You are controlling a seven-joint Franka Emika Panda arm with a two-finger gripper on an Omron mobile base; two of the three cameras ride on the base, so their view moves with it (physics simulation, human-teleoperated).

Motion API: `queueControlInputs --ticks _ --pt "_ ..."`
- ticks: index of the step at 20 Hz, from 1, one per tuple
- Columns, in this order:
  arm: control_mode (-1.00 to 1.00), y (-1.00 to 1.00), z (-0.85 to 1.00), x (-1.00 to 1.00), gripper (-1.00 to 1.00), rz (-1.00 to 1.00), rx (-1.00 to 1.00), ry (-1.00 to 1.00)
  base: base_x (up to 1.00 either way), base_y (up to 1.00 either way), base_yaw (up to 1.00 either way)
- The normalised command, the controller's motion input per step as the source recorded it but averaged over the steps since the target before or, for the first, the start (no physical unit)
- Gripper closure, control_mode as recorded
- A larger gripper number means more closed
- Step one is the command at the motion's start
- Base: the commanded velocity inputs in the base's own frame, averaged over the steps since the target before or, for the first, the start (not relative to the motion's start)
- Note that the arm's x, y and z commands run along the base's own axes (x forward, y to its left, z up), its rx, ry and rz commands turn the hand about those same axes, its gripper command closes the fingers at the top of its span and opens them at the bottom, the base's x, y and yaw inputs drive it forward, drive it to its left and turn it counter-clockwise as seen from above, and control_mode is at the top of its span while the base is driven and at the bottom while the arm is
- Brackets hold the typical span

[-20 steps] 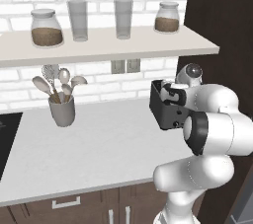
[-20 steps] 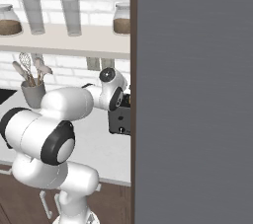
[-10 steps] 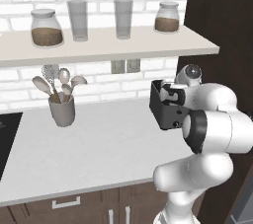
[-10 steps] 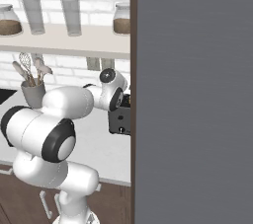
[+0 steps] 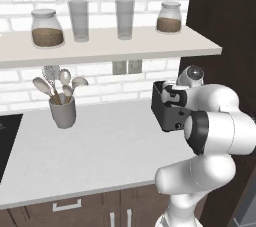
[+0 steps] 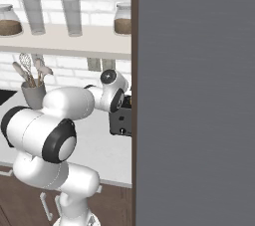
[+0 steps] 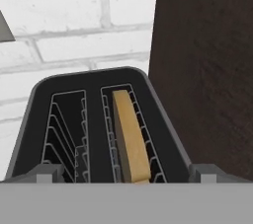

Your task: Start the toaster. Once the lever pops up, take the bread to the plate on the dining counter.

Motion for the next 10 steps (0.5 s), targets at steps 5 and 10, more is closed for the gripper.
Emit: queueControlInputs --ticks 5,10 --pt "-1.0 0.0 -0.14 0.0 -1.0 0.0 0.0 0.0 0.0 0.0 0.0" --pt "-1.0 0.0 -0.15 0.02 -1.0 0.0 0.0 0.01 0.0 0.0 0.0"
